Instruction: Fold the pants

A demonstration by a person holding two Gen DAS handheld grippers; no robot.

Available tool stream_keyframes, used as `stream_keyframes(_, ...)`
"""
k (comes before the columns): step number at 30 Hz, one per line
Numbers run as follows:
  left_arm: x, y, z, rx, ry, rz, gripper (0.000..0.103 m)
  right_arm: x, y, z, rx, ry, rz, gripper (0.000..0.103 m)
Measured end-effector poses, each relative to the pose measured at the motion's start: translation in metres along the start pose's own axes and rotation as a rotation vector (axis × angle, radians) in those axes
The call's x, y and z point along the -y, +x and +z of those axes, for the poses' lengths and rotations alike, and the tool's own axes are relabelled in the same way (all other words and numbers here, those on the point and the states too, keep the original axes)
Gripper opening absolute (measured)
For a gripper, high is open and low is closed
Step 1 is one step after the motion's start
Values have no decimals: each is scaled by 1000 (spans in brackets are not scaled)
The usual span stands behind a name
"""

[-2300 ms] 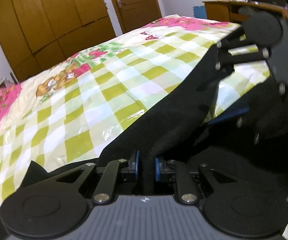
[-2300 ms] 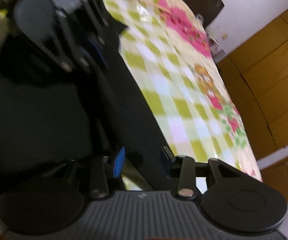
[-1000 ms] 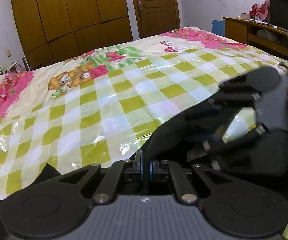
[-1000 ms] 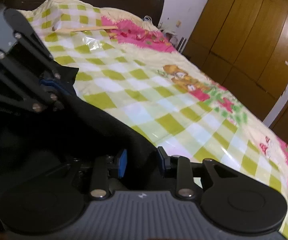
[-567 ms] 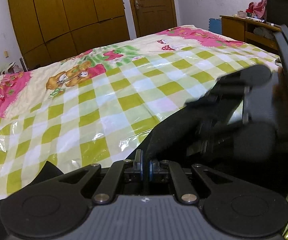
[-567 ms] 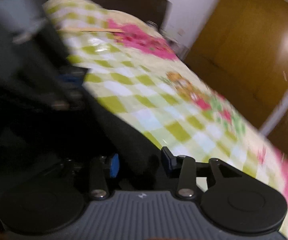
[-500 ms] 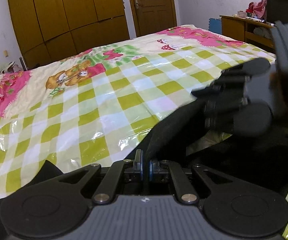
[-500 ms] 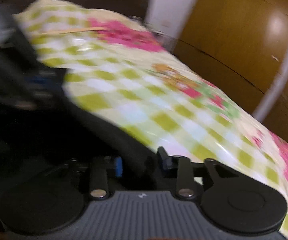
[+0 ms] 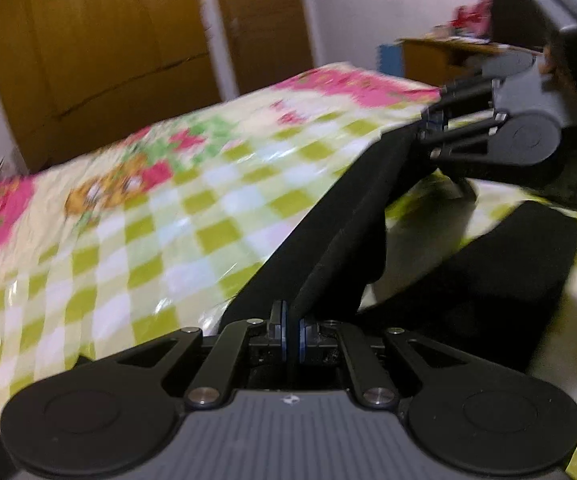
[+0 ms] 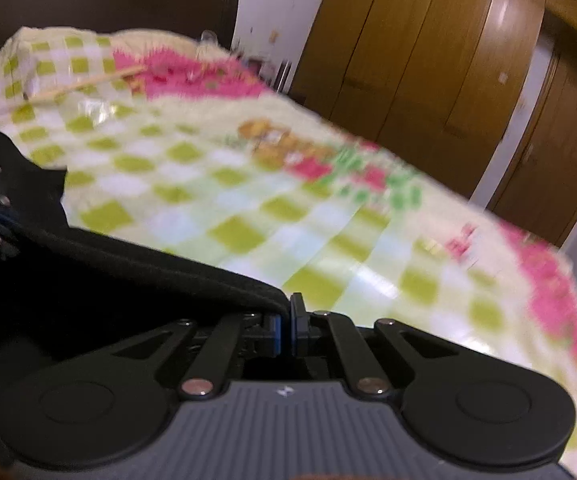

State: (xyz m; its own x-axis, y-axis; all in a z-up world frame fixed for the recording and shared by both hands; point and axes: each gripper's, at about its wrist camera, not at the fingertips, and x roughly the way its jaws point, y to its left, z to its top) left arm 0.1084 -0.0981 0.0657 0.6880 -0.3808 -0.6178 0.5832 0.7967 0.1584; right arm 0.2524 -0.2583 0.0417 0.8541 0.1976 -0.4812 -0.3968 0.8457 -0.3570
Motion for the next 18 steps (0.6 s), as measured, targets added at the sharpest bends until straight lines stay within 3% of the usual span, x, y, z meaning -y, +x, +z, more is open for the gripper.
stream_keyframes(4,35,-13,-23,-54,91,-81,21,-15,-75,-5,21,-153,-69,3)
stream_keyframes(6,49,3,-45,-146,112,-123,21,-29,-97,-29,-40,-185,-69,3)
stream_keyframes(9,63,21,-69,-226,144,-140,21,-54,-91,-82,-194,-173,-19,5)
stream_keyframes(12,63,15,-62,-220,141,-142,21,-61,-78,-111,-293,-49,11,14)
stream_keyframes(18,67,11,-46,-197,147,-158,22,-26,-106,-111,-242,268,-7,21)
